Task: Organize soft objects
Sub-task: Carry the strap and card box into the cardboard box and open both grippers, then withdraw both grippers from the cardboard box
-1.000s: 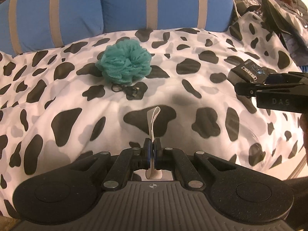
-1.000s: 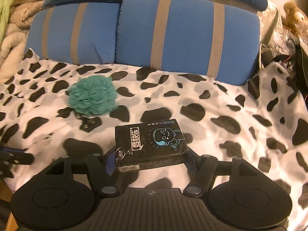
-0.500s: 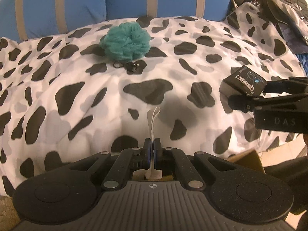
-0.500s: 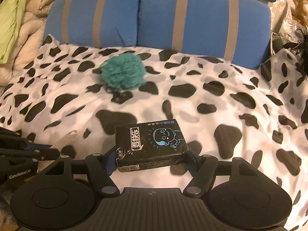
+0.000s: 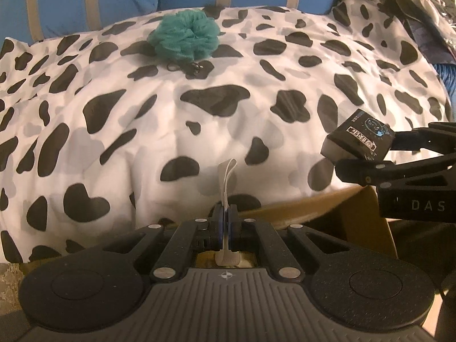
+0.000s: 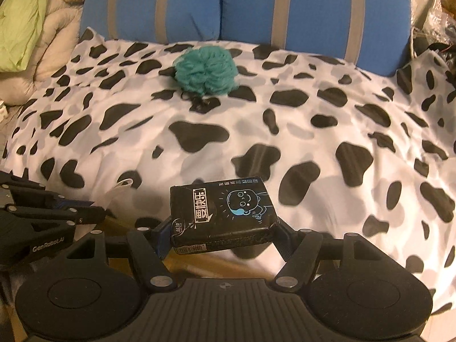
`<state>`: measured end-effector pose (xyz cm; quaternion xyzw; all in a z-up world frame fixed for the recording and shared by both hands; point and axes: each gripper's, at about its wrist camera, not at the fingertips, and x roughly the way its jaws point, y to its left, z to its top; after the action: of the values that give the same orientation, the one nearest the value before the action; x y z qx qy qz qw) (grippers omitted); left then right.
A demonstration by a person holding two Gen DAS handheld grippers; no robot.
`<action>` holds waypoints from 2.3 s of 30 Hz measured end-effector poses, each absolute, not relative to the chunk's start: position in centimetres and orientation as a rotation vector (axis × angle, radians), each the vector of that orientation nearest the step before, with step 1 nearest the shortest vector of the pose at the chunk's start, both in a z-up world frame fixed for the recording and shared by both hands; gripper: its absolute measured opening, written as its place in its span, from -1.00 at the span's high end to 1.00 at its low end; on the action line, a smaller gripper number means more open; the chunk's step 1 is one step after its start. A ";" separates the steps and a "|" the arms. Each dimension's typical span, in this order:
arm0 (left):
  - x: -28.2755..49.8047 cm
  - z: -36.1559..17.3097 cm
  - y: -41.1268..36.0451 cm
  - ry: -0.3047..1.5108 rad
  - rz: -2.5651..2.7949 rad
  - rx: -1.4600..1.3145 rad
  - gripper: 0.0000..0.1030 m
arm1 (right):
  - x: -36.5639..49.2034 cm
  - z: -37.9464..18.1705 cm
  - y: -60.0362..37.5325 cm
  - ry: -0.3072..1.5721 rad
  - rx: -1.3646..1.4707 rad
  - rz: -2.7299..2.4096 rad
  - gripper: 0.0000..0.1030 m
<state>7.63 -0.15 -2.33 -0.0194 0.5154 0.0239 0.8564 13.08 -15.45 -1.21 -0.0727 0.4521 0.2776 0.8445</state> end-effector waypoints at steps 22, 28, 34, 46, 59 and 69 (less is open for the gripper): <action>5.1 -4.6 -0.3 1.264 -0.001 -0.106 0.94 | 8.6 -3.3 -15.7 1.170 -0.224 0.649 -0.41; 5.2 -4.9 0.2 1.295 0.024 -0.133 0.91 | 8.5 -3.8 -15.4 1.194 -0.245 0.662 -0.41; 5.4 -4.5 1.1 1.270 0.074 -0.157 0.06 | 8.4 -4.1 -14.9 1.210 -0.262 0.670 -0.41; 5.3 -3.9 3.4 1.233 0.135 -0.227 -0.16 | 7.2 -4.3 -12.4 1.205 -0.317 0.774 -0.43; 4.7 -3.5 4.5 1.216 0.164 -0.251 -0.16 | 7.6 -3.7 -11.2 1.162 -0.323 0.748 -0.88; 5.7 -3.0 3.1 1.183 0.157 -0.218 -0.16 | 9.6 -3.2 -13.7 1.126 -0.235 0.630 -0.93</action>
<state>5.71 3.12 -3.05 -0.1025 0.5558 0.0739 0.8217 9.63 -13.69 -3.16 -0.1093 0.5233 0.2931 0.7926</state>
